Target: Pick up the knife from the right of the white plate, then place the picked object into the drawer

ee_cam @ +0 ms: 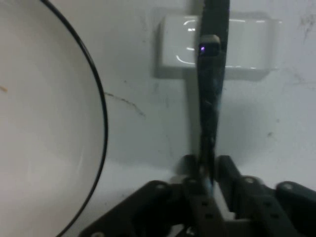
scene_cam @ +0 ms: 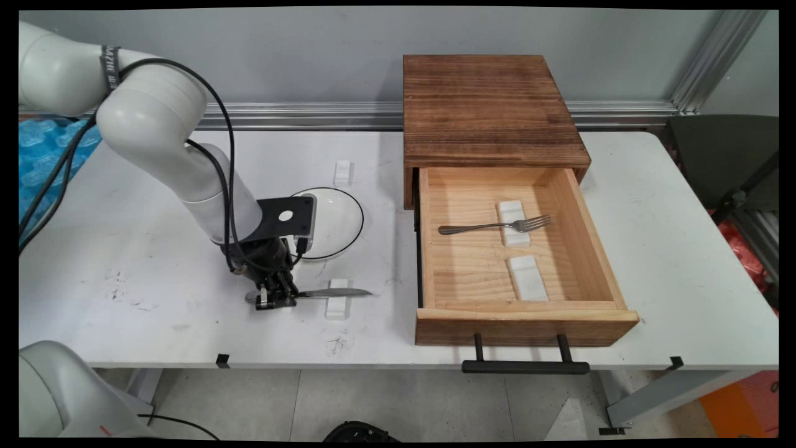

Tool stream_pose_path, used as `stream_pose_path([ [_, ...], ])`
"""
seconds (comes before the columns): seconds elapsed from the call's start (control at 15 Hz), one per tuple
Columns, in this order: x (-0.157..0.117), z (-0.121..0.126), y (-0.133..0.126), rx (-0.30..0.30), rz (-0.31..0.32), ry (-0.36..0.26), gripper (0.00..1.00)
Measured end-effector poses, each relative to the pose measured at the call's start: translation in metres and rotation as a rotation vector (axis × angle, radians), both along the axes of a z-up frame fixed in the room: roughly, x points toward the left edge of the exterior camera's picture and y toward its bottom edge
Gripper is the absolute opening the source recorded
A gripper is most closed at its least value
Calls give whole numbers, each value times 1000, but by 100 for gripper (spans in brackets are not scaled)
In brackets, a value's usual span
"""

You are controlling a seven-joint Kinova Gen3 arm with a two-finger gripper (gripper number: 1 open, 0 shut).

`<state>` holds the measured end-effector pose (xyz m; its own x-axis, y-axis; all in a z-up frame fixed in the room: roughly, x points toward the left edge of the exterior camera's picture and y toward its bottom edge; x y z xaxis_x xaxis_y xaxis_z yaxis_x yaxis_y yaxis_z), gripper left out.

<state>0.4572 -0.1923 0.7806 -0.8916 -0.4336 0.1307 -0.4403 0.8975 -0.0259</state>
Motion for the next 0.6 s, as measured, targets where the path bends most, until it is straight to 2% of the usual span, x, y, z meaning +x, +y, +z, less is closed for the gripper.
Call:
stream_pose_path([
  [0.6,5,7,-3,0,4,-5,0],
])
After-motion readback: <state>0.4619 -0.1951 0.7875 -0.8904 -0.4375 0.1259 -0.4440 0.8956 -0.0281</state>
